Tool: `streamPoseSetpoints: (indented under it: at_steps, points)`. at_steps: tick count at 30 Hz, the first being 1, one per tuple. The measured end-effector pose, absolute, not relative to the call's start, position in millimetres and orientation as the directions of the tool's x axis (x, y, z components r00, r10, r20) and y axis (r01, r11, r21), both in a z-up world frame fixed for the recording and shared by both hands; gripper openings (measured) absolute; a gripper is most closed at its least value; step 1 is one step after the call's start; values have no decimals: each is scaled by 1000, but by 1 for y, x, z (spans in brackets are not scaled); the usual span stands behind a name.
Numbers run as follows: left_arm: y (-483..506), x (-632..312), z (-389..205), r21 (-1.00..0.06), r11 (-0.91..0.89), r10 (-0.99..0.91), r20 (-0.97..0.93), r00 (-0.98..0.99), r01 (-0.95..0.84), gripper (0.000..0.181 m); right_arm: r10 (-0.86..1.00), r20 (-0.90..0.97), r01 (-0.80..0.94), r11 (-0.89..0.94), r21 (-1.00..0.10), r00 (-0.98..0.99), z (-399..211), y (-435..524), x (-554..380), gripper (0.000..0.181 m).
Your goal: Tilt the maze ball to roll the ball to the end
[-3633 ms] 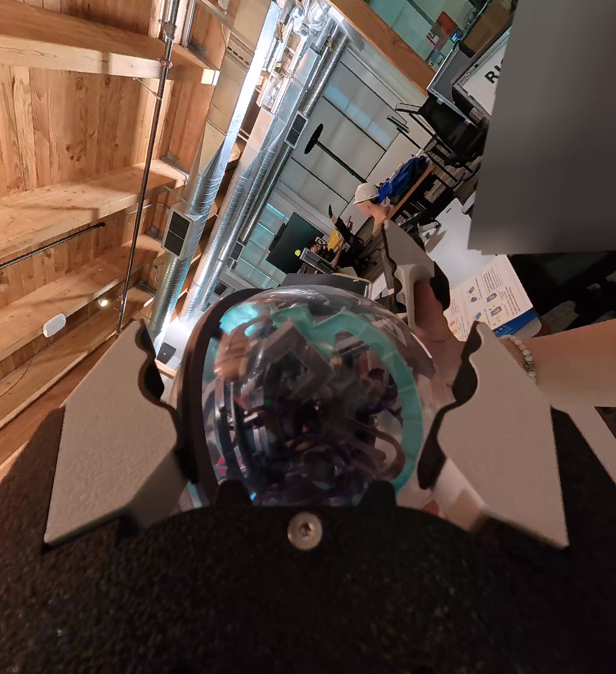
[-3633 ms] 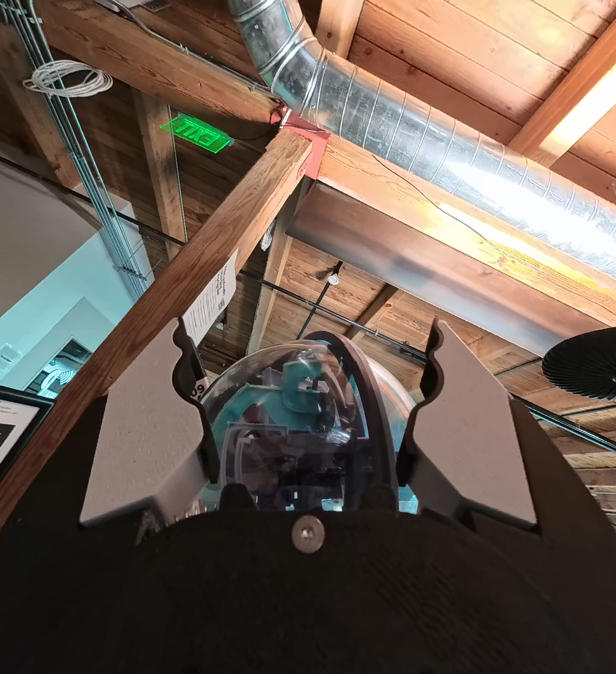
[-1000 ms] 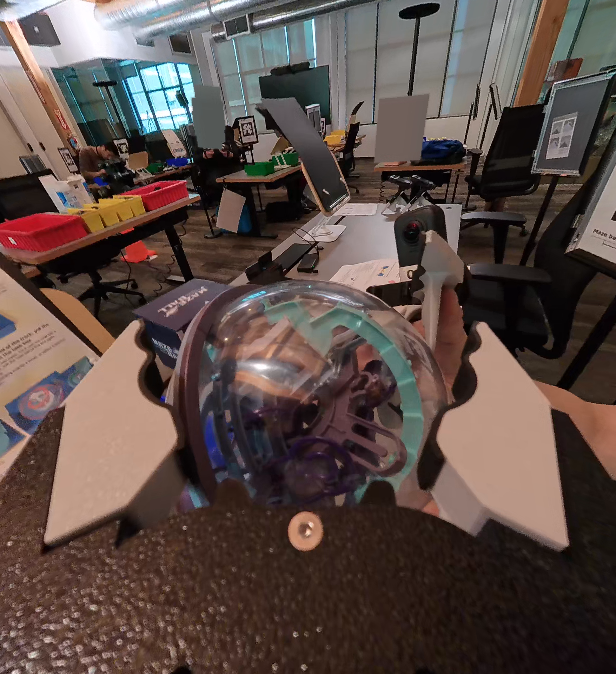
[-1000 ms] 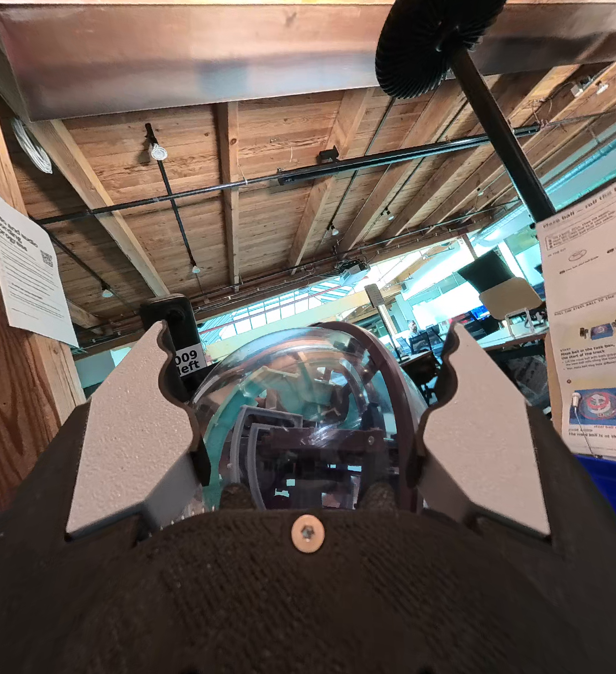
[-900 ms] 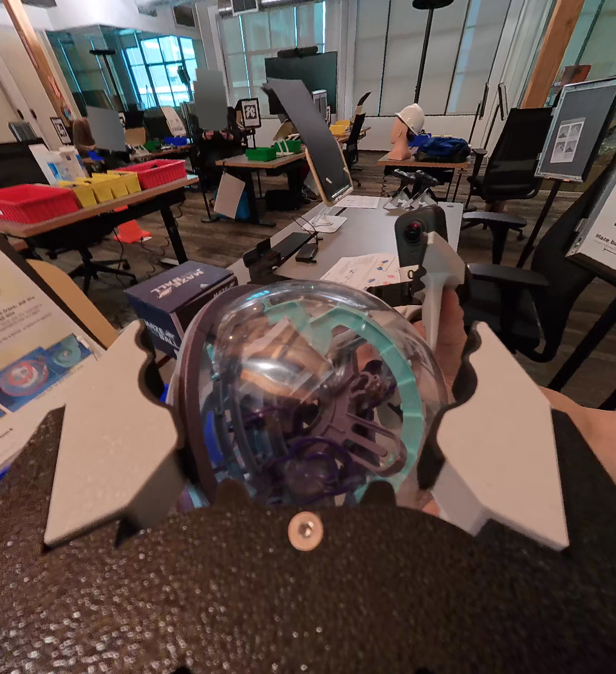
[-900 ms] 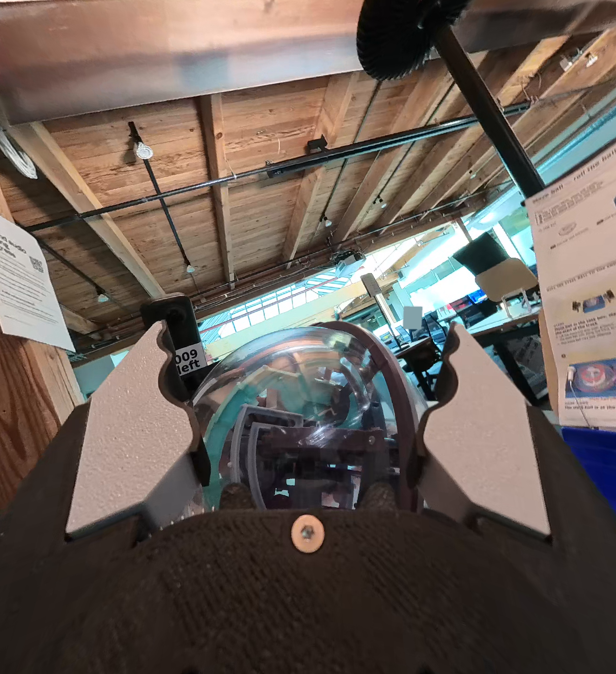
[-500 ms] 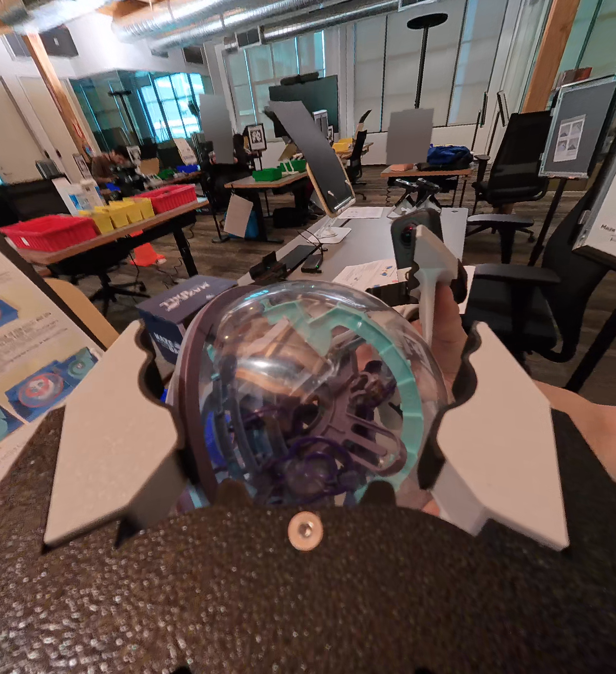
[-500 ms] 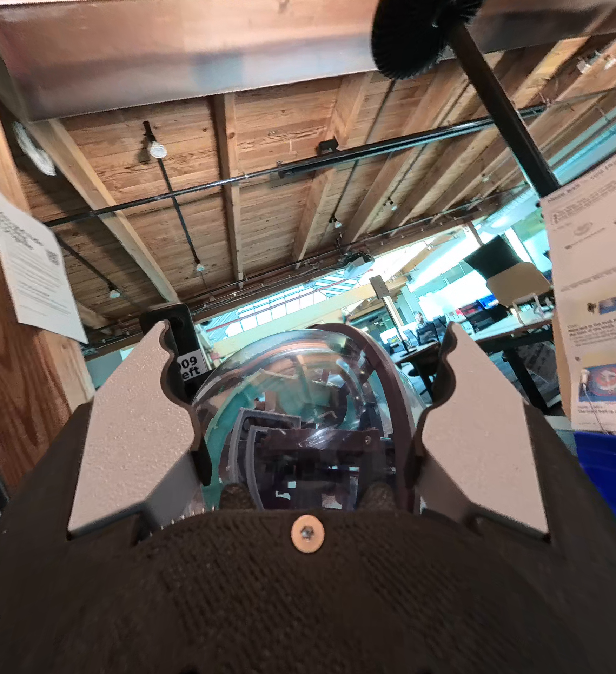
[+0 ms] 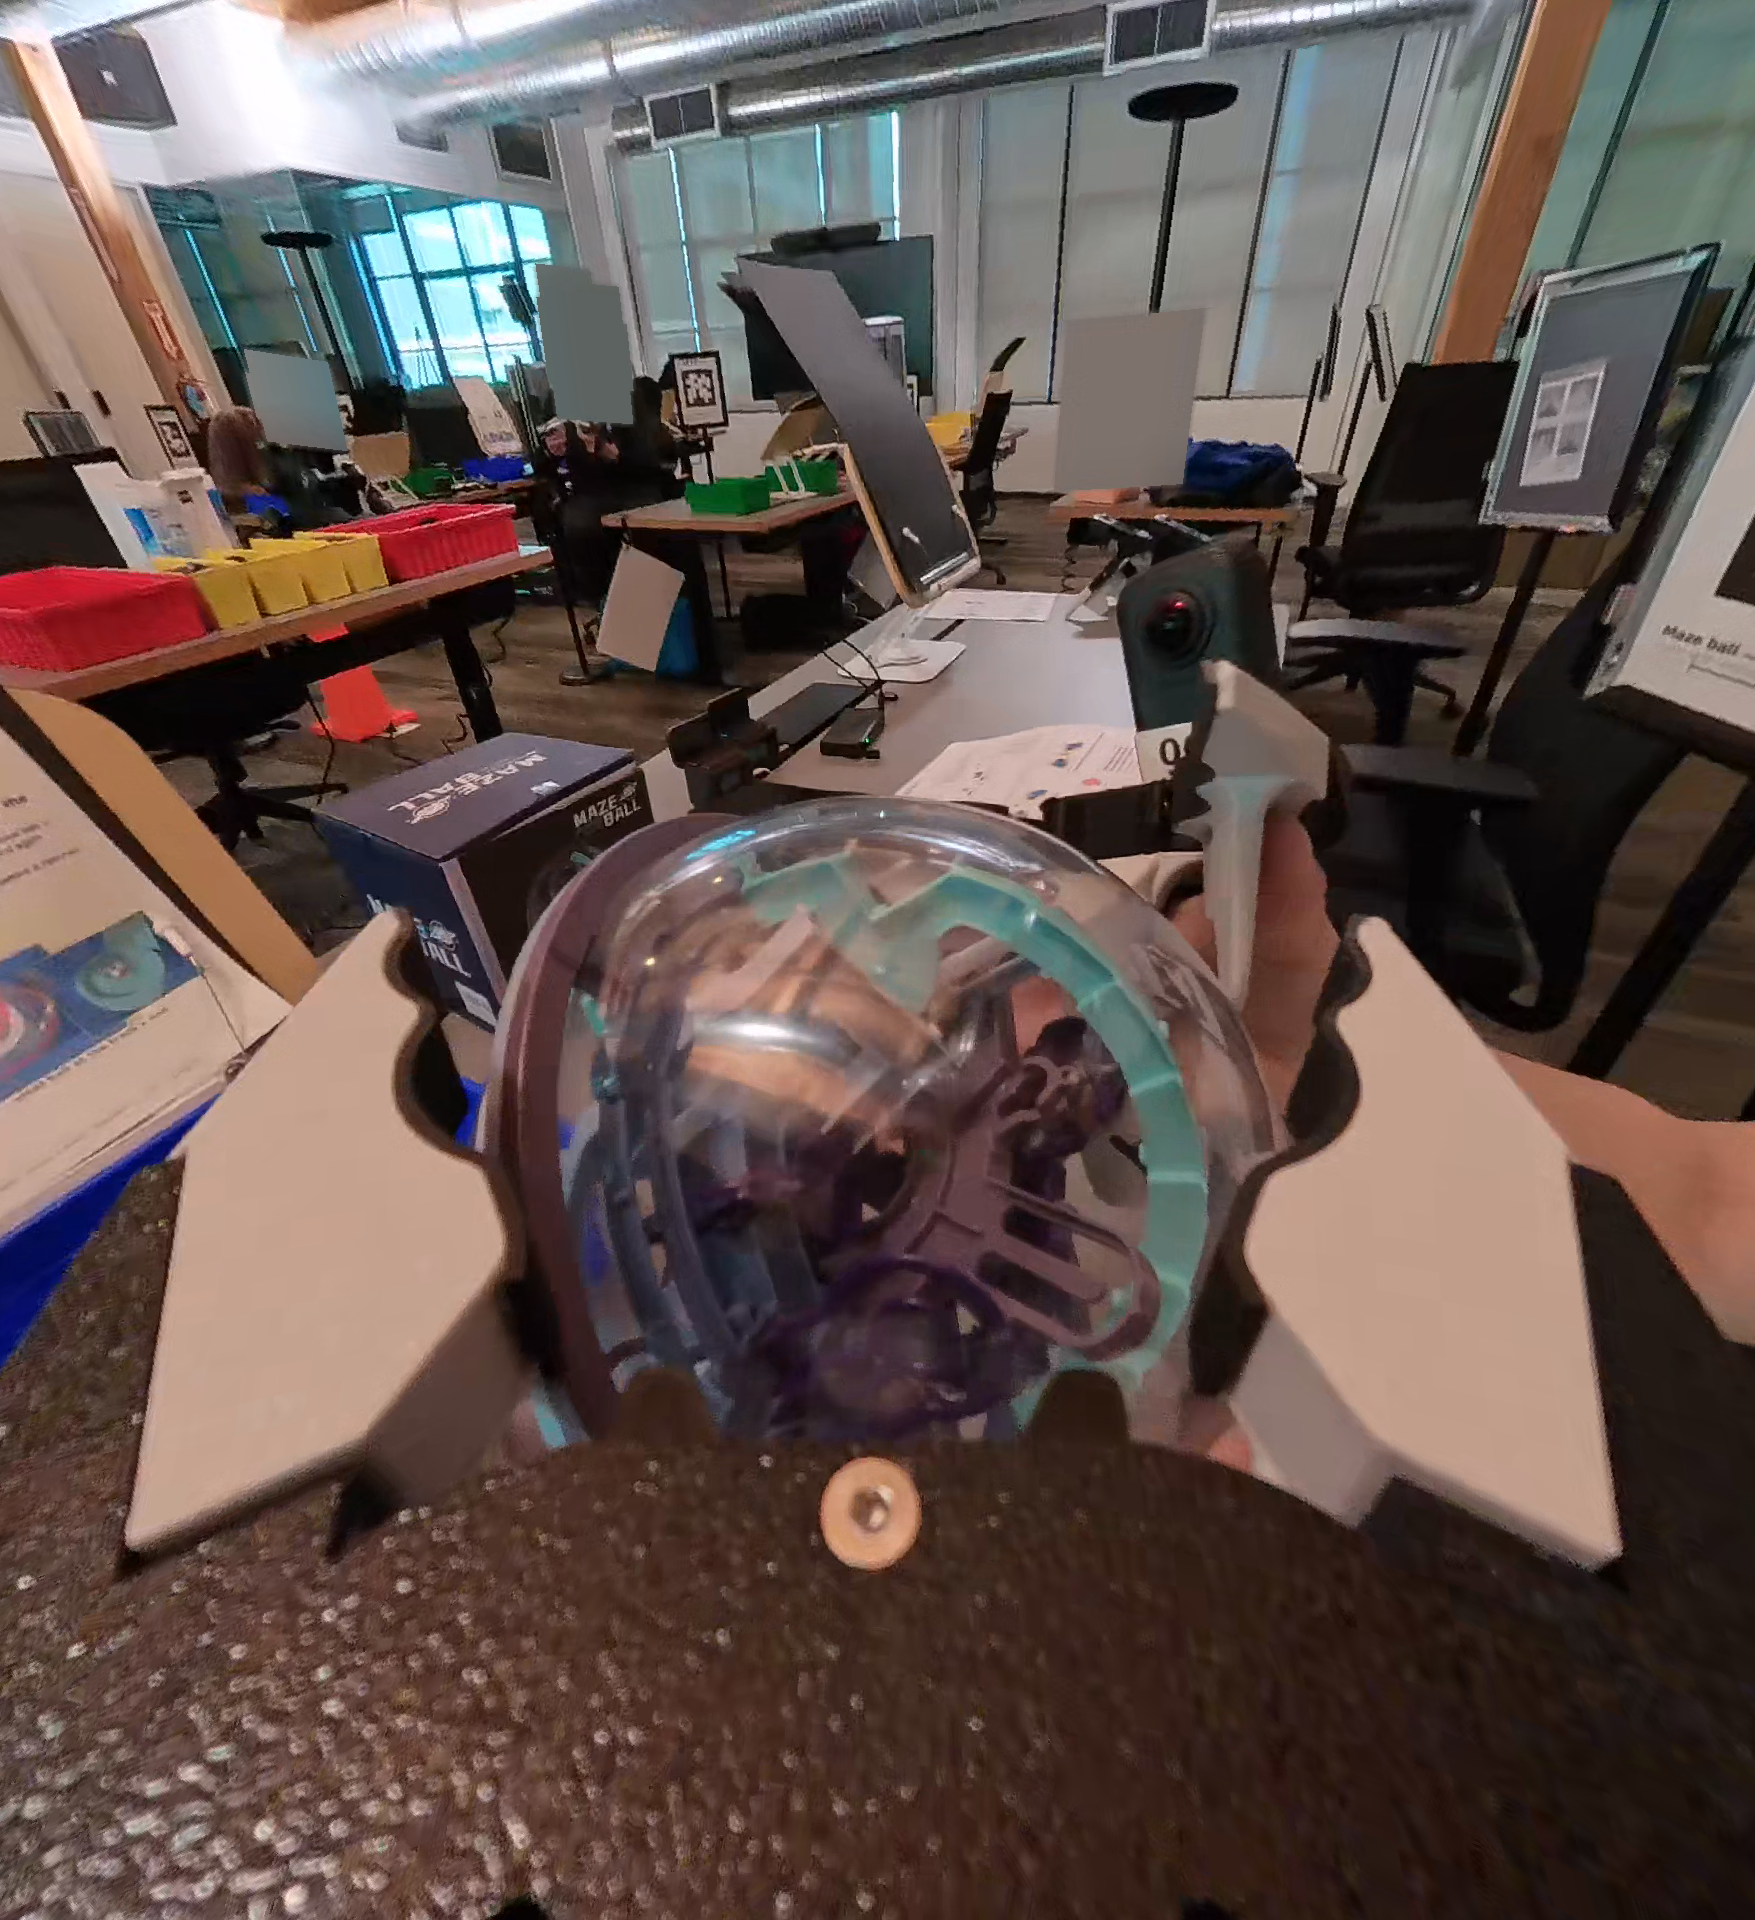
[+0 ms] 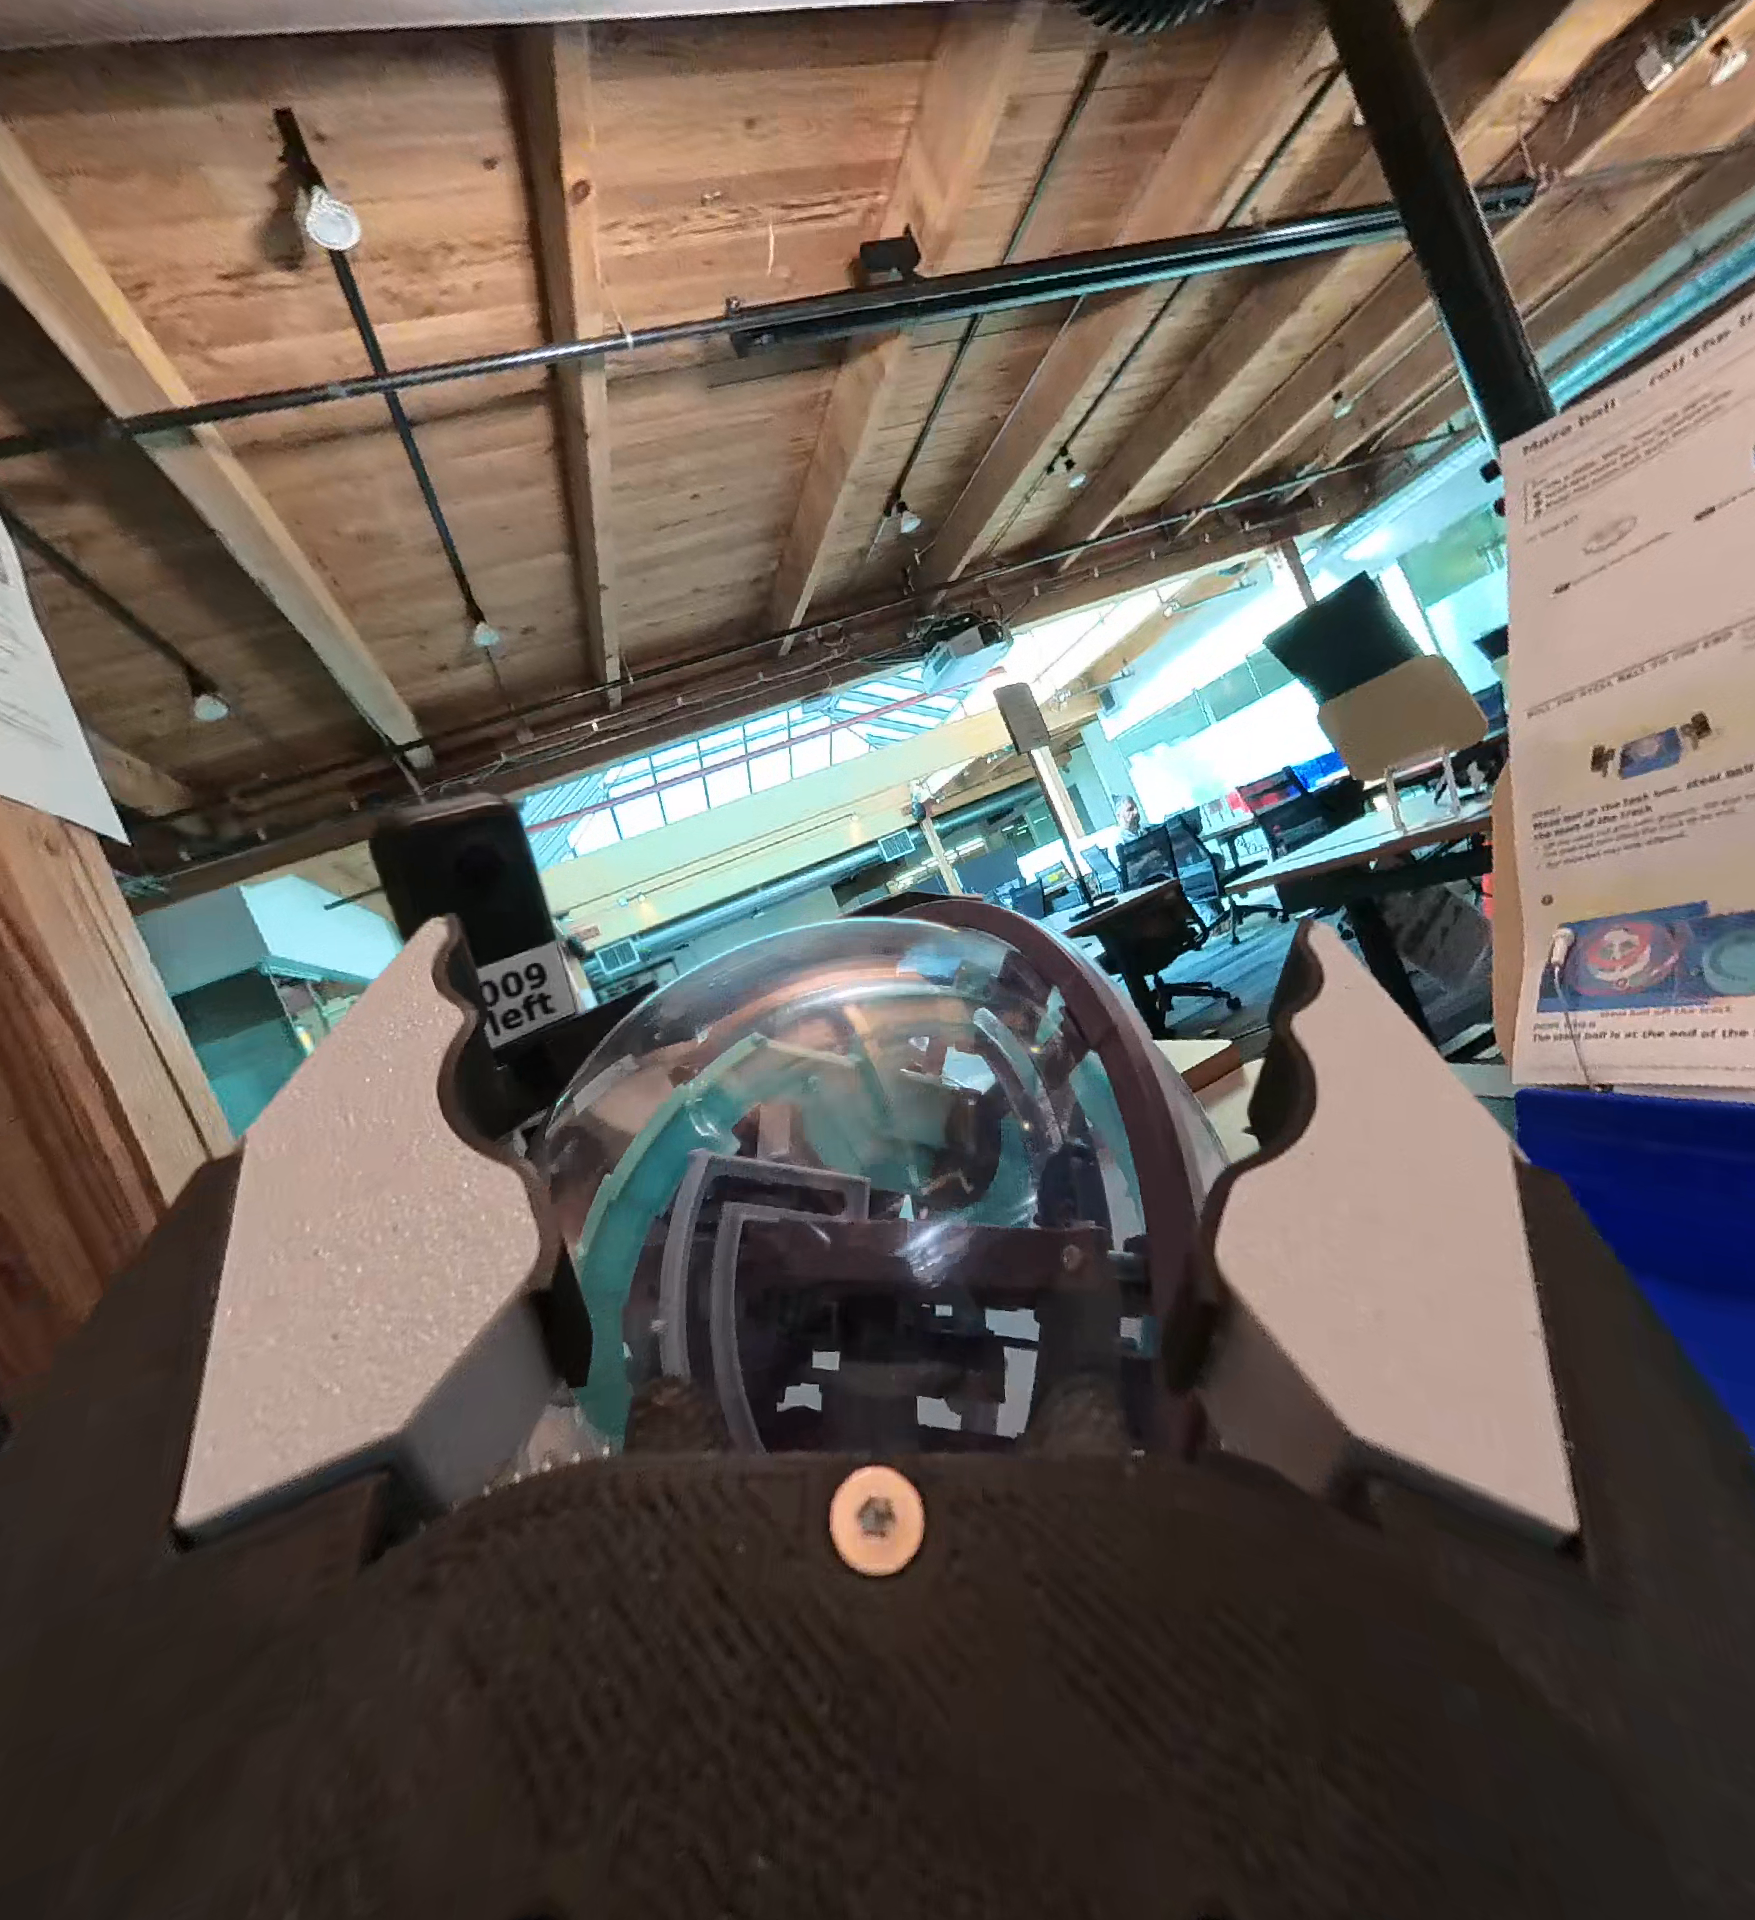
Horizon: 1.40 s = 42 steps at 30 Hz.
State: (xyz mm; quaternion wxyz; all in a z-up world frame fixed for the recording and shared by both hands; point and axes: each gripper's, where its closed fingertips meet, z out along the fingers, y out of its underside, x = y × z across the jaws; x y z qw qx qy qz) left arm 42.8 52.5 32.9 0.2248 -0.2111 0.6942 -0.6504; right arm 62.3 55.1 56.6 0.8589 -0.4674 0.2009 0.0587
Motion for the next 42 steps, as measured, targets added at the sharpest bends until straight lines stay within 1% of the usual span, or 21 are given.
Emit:
streamPoseSetpoints:
  at_steps: [2,3,6,9,11,15,17,18,19,20,21,22,23,24,27,30,39,42]
  points:
    - [57,49,32,-999,39,-594,-5,-805,-22,158,-75,-418,-307,565,-766,905,55,56,69,143]
    - [57,48,34,-999,46,-591,-29,-806,3,158,-71,-399,-289,576,-765,914,58,55,68,143]
    - [49,30,55,-965,110,-560,-258,-787,237,157,-58,-222,-133,650,-749,973,82,43,50,140]
    - [37,1,81,-866,152,-525,-479,-704,476,158,-38,-33,5,733,-680,999,114,21,20,131]
    - [30,-20,96,-791,154,-505,-578,-642,592,157,-36,70,73,766,-639,997,131,9,-2,126]
    - [19,-54,113,-672,150,-486,-689,-538,726,157,-71,253,212,778,-592,965,148,-4,-43,128]
    - [11,-78,118,-586,155,-466,-753,-464,795,156,-95,350,279,804,-526,932,152,-16,-71,125]
    - [6,-84,119,-560,182,-457,-776,-435,808,156,-106,393,307,814,-493,913,152,-21,-81,126]
    - [4,-77,120,-569,224,-462,-777,-428,791,156,-116,390,309,821,-480,913,151,-21,-77,130]
    - [7,-54,118,-638,270,-481,-738,-473,721,156,-83,290,235,806,-543,953,148,-10,-49,138]
    - [14,-24,113,-746,298,-521,-650,-553,596,157,-30,154,117,795,-595,988,139,2,-15,143]
    - [20,0,104,-828,307,-548,-557,-624,470,157,20,28,1,801,-599,999,129,7,12,142]
    - [22,8,97,-861,309,-547,-509,-665,405,157,32,-37,-48,820,-571,999,122,5,23,139]
    - [22,6,95,-858,309,-529,-513,-676,410,157,7,-40,-28,834,-551,999,119,3,21,136]
    - [26,0,98,-853,287,-510,-521,-684,435,157,-42,0,34,817,-576,999,121,9,10,140]
    - [32,7,102,-873,265,-541,-487,-686,410,155,-3,-47,-26,804,-594,999,125,15,22,138]
    - [32,12,95,-878,285,-540,-478,-693,384,155,18,-96,-72,804,-590,995,117,17,30,137]
    - [32,10,95,-873,291,-537,-487,-689,391,155,17,-86,-64,810,-583,996,118,16,28,137]
